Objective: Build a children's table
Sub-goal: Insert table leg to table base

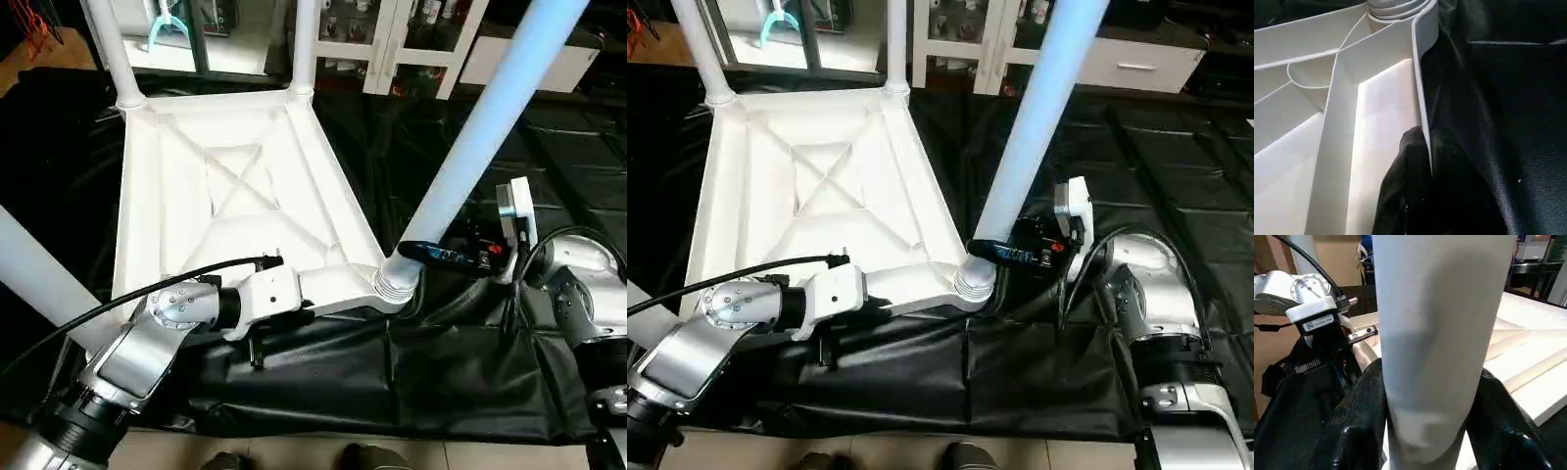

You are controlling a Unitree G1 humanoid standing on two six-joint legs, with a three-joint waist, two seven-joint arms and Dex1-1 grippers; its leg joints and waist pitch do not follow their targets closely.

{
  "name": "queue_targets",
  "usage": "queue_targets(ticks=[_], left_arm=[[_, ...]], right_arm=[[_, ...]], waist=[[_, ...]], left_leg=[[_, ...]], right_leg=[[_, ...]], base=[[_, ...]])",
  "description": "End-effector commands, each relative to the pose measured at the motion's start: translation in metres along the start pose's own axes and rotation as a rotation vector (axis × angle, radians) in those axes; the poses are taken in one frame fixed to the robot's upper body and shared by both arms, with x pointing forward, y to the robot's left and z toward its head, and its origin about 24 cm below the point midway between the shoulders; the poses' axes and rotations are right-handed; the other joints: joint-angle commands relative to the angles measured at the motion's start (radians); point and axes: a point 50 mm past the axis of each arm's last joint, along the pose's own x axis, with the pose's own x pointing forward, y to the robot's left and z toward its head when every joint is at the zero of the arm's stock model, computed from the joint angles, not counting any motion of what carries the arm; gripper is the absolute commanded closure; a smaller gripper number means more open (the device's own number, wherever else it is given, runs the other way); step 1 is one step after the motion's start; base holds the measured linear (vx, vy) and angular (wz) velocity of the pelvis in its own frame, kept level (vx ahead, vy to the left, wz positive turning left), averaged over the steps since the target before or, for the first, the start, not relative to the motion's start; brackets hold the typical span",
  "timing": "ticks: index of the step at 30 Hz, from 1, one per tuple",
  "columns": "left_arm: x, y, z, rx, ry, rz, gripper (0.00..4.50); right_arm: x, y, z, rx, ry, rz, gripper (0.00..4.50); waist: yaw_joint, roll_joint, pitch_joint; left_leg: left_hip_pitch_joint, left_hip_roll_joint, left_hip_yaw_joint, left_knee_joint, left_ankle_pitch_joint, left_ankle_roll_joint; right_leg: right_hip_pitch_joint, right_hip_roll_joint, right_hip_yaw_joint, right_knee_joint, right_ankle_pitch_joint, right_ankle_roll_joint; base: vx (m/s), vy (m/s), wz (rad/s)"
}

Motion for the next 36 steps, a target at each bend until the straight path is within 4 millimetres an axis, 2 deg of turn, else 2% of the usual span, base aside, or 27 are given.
queue_targets(ticks=[1,4,6,7,8,9,10,15,21,29,32,36], left_arm=[[0.011,-0.018,-0.012,-0.025,0.035,-0.104,4.50],[0.011,-0.017,-0.012,-0.025,0.037,-0.101,4.50],[0.011,-0.017,-0.012,-0.024,0.037,-0.101,4.50],[0.011,-0.017,-0.012,-0.024,0.037,-0.101,4.50],[0.011,-0.017,-0.012,-0.023,0.038,-0.101,4.50],[0.011,-0.018,-0.013,-0.022,0.039,-0.102,4.50],[0.011,-0.018,-0.013,-0.022,0.039,-0.103,4.50],[0.011,-0.018,-0.013,-0.020,0.043,-0.108,4.50],[0.011,-0.019,-0.014,-0.021,0.048,-0.116,4.50],[0.011,-0.020,-0.014,-0.027,0.051,-0.120,4.50],[0.011,-0.020,-0.014,-0.029,0.052,-0.120,4.50],[0.010,-0.020,-0.015,-0.028,0.055,-0.119,4.50]], right_arm=[[-0.011,0.006,-0.033,0.139,0.099,-0.063,2.69],[-0.015,0.008,-0.047,0.198,0.101,-0.120,2.69],[-0.017,0.010,-0.053,0.199,0.125,-0.131,2.70],[-0.017,0.011,-0.056,0.200,0.139,-0.136,2.70],[-0.017,0.012,-0.058,0.202,0.146,-0.136,2.70],[-0.017,0.014,-0.062,0.199,0.167,-0.134,2.70],[-0.016,0.014,-0.063,0.197,0.174,-0.134,2.70],[-0.014,0.016,-0.067,0.176,0.219,-0.108,2.70],[-0.010,0.016,-0.069,0.164,0.314,-0.031,2.70],[-0.008,0.010,-0.066,0.204,0.372,0.019,2.71],[-0.008,0.008,-0.067,0.248,0.364,0.009,2.71],[-0.009,0.007,-0.069,0.255,0.359,-0.007,2.71]], waist=[[-0.006,-0.007,-0.063],[-0.006,-0.008,-0.061],[-0.008,-0.008,-0.055],[-0.009,-0.008,-0.050],[-0.008,-0.007,-0.053],[-0.008,-0.001,-0.055],[-0.010,-0.004,-0.057],[-0.011,-0.008,-0.064],[-0.015,-0.007,-0.068],[-0.020,-0.013,-0.066],[-0.022,-0.013,-0.065],[-0.021,-0.011,-0.063]], left_leg=[[0.026,0.075,-0.036,-0.072,-0.088,0.136],[0.025,0.076,-0.036,-0.074,-0.110,0.127],[0.028,0.077,-0.037,-0.080,-0.154,0.109],[0.032,0.077,-0.039,-0.084,-0.209,0.087],[0.036,0.078,-0.041,-0.086,-0.230,0.065],[0.037,0.078,-0.043,-0.087,-0.235,0.055],[0.037,0.077,-0.042,-0.088,-0.237,0.046],[0.033,0.076,-0.042,-0.089,-0.230,0.052],[0.034,0.078,-0.046,-0.094,-0.281,0.031],[0.032,0.079,-0.048,-0.098,-0.324,0.017],[0.032,0.079,-0.049,-0.099,-0.342,0.011],[0.034,0.080,-0.049,-0.101,-0.352,0.004]], right_leg=[[0.043,-0.044,0.030,-0.059,-0.179,-0.246],[0.043,-0.046,0.030,-0.064,-0.201,-0.243],[0.040,-0.044,0.029,-0.071,-0.258,-0.234],[0.038,-0.045,0.029,-0.079,-0.329,-0.217],[0.038,-0.048,0.031,-0.082,-0.362,-0.201],[0.039,-0.047,0.031,-0.082,-0.363,-0.200],[0.038,-0.044,0.031,-0.082,-0.345,-0.198],[0.041,-0.043,0.032,-0.079,-0.298,-0.205],[0.038,-0.042,0.030,-0.084,-0.344,-0.190],[0.034,-0.041,0.032,-0.088,-0.365,-0.183],[0.031,-0.043,0.033,-0.092,-0.396,-0.175],[0.028,-0.042,0.034,-0.092,-0.389,-0.176]], base=[[0.000,0.000,0.00],[0.000,0.000,0.00],[0.000,0.000,0.00],[0.000,0.000,0.00],[0.000,0.000,0.00],[0.000,0.000,0.00],[0.000,0.000,0.00],[0.000,0.000,0.00],[0.000,0.000,0.00],[0.000,0.000,0.00],[0.000,0.000,0.00],[0.000,0.000,0.00]])
